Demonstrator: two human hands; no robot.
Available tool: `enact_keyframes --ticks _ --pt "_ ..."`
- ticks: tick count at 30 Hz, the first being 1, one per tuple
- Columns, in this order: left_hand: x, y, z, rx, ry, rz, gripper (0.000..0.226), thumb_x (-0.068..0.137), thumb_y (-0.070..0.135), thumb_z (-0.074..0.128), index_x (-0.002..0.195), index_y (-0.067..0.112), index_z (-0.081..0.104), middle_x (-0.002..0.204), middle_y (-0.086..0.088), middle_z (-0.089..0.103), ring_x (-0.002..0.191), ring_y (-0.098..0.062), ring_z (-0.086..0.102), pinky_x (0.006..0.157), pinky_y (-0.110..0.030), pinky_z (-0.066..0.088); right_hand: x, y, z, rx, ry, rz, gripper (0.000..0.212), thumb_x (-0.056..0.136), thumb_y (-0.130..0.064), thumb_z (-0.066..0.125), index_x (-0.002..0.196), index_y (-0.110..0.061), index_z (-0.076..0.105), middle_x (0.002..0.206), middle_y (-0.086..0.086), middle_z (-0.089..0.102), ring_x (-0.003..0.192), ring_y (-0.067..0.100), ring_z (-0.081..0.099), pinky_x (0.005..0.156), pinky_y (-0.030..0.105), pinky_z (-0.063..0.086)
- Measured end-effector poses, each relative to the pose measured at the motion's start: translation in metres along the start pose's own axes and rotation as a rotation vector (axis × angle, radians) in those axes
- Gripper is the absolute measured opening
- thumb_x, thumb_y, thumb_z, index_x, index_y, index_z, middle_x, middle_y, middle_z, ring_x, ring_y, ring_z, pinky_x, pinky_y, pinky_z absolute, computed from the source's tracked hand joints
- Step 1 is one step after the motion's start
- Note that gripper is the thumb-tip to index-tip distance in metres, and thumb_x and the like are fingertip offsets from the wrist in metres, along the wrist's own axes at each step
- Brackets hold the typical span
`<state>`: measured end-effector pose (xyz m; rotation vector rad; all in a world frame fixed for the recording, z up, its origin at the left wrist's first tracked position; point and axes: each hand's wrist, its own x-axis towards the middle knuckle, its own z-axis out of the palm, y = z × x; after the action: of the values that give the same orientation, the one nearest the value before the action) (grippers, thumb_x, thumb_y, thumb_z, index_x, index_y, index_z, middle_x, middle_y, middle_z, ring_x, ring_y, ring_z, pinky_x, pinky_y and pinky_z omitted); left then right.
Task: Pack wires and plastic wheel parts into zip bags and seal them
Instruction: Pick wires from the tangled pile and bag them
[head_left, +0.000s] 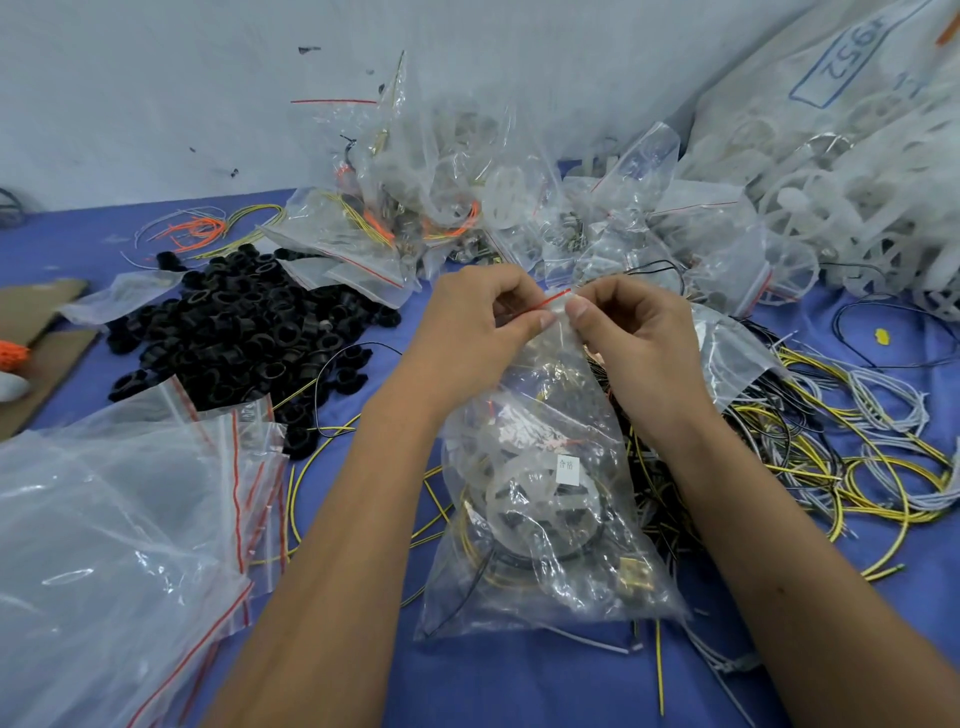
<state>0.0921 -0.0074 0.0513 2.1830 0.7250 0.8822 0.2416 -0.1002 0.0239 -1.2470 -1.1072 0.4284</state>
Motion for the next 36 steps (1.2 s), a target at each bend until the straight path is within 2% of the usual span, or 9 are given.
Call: enact_keyframes --ticks 3,8,10,12,14,16,23,29,36 --pt "0.0 0.001 -0.001 0.011 -0.019 -0.004 0.005 0.09 0.014 0.076 0.086 0.013 0.073 0.077 0.004 0.069 0.071 -0.005 0.059 0.067 -0.018 0.046 0.0 -0.001 0.0 0.003 -0.001 0.005 0.014 0.095 -0.011 0.067 0.083 -0.004 0.069 0.07 0.009 0.06 0.063 0.019 0.05 0.06 0.035 0.042" --pt "0.0 0.003 -0.001 0.029 -0.027 -0.007 0.006 0.093 0.016 0.074 0.088 0.012 0.073 0.082 -0.004 0.071 0.08 -0.023 0.066 0.076 -0.037 0.053 -0.001 -0.002 0.0 -0.006 -0.003 0.002 0.014 0.096 -0.013 0.067 0.083 -0.006 0.069 0.072 0.022 0.06 0.064 0.02 0.051 0.061 0.035 0.043" --pt "0.001 0.005 0.0 0.046 -0.021 0.004 0.006 0.093 0.016 0.073 0.088 0.012 0.072 0.082 -0.003 0.071 0.079 -0.022 0.066 0.075 -0.037 0.053 -0.001 -0.002 0.0 -0.02 -0.002 -0.008 0.014 0.095 -0.013 0.068 0.083 -0.007 0.069 0.067 0.012 0.058 0.061 0.016 0.05 0.058 0.03 0.042" --pt "0.0 0.007 0.002 0.051 -0.007 0.026 0.003 0.093 0.015 0.072 0.091 0.013 0.072 0.082 0.001 0.07 0.077 -0.013 0.064 0.07 -0.026 0.051 0.0 -0.001 0.001 -0.032 -0.007 -0.032 0.013 0.094 -0.012 0.069 0.082 -0.007 0.07 0.065 0.001 0.059 0.058 0.011 0.048 0.054 0.024 0.04" --pt "-0.001 0.008 0.002 0.057 -0.007 0.047 0.002 0.093 0.012 0.072 0.094 0.013 0.073 0.082 0.008 0.068 0.075 -0.001 0.06 0.067 -0.013 0.045 0.0 -0.001 0.001 -0.036 -0.018 -0.053 0.012 0.092 -0.011 0.071 0.081 -0.006 0.071 0.065 0.002 0.06 0.059 0.009 0.049 0.055 0.023 0.04" --pt "-0.001 0.008 0.002 0.077 -0.012 0.056 0.003 0.093 0.011 0.071 0.094 0.014 0.073 0.082 0.011 0.067 0.075 0.002 0.058 0.068 -0.01 0.042 0.0 -0.001 0.002 -0.032 -0.021 -0.06 0.011 0.091 -0.009 0.072 0.081 -0.006 0.072 0.066 0.01 0.063 0.06 0.011 0.051 0.056 0.024 0.042" --pt "-0.001 0.009 0.0 0.127 0.0 0.086 0.004 0.093 0.013 0.071 0.095 0.012 0.075 0.084 0.005 0.071 0.082 -0.011 0.063 0.075 -0.029 0.05 -0.001 -0.001 0.002 -0.083 0.01 -0.085 0.013 0.091 -0.013 0.074 0.079 -0.008 0.071 0.067 0.004 0.063 0.06 0.008 0.052 0.057 0.022 0.042" --pt "0.0 0.005 -0.003 0.05 -0.002 0.017 0.008 0.09 0.018 0.078 0.087 0.011 0.076 0.076 0.004 0.07 0.071 -0.009 0.062 0.067 -0.023 0.048 0.0 0.0 0.003 -0.101 -0.01 -0.104 0.013 0.091 -0.009 0.072 0.078 -0.007 0.069 0.065 0.006 0.058 0.06 0.012 0.048 0.056 0.027 0.04" --pt "-0.002 0.001 -0.009 0.086 -0.033 0.031 0.008 0.091 0.015 0.076 0.085 0.01 0.073 0.077 0.0 0.07 0.078 -0.022 0.065 0.077 -0.041 0.053 0.0 0.003 0.003 -0.086 -0.024 -0.081 0.011 0.094 -0.011 0.068 0.083 -0.009 0.069 0.067 -0.001 0.059 0.06 0.008 0.049 0.056 0.022 0.041"
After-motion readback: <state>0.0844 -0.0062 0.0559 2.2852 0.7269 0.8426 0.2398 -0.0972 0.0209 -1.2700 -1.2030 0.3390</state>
